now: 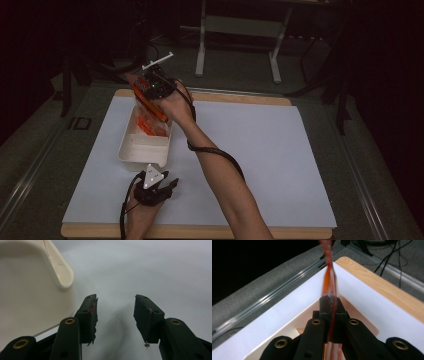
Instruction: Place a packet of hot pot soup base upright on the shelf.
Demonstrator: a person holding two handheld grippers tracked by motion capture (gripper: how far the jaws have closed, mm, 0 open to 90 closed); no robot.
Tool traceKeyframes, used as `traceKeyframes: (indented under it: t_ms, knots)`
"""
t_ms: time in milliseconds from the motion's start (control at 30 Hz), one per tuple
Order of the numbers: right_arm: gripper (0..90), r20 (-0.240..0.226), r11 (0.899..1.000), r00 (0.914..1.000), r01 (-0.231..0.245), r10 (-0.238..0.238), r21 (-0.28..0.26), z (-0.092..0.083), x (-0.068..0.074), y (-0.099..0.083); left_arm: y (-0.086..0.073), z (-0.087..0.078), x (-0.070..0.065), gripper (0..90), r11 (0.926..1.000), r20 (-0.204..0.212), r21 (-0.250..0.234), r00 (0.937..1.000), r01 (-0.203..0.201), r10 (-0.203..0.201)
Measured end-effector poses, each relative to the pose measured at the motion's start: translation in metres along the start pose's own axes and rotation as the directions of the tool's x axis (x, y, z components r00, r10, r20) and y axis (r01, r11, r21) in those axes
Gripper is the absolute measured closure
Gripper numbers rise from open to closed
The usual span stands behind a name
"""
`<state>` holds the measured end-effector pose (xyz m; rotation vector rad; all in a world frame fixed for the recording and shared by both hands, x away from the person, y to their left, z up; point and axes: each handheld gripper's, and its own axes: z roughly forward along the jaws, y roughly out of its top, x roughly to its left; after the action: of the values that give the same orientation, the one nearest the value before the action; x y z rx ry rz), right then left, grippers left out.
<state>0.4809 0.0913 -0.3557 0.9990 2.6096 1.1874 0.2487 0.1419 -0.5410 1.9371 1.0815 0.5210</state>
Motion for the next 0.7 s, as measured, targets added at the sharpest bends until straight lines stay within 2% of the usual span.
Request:
traceKeyframes:
  t_ms: [167,333,367,467,700]
  knots:
    - [89.9,-0.012,1.000,0.9996,-0.026,0.026,0.001,0.013,-0.002,-0.004,0.000,0.000,0.000,53.5,1.0000,0.002,-0.002,1.0000,0.001,-0.001]
    - [89.9,0.019,1.000,0.9996,-0.023,0.023,0.014,0.018,-0.001,-0.007,0.000,0.000,0.000,53.5,1.0000,0.000,-0.001,1.0000,-0.001,0.001]
    - [89.9,0.040,1.000,0.9988,-0.029,0.028,0.013,0.017,-0.001,-0.008,0.000,0.000,0.000,53.5,1.0000,0.000,-0.002,1.0000,-0.002,0.002]
    - [89.6,0.040,0.999,0.9986,-0.034,0.034,0.001,0.014,-0.003,-0.008,0.000,0.000,0.000,53.4,1.0000,0.000,-0.001,1.0000,-0.001,0.001]
    - [79.8,0.082,0.999,0.9967,0.007,-0.004,-0.035,0.003,0.002,-0.010,0.000,0.000,0.000,53.5,1.0000,-0.001,0.000,1.0000,0.000,0.000]
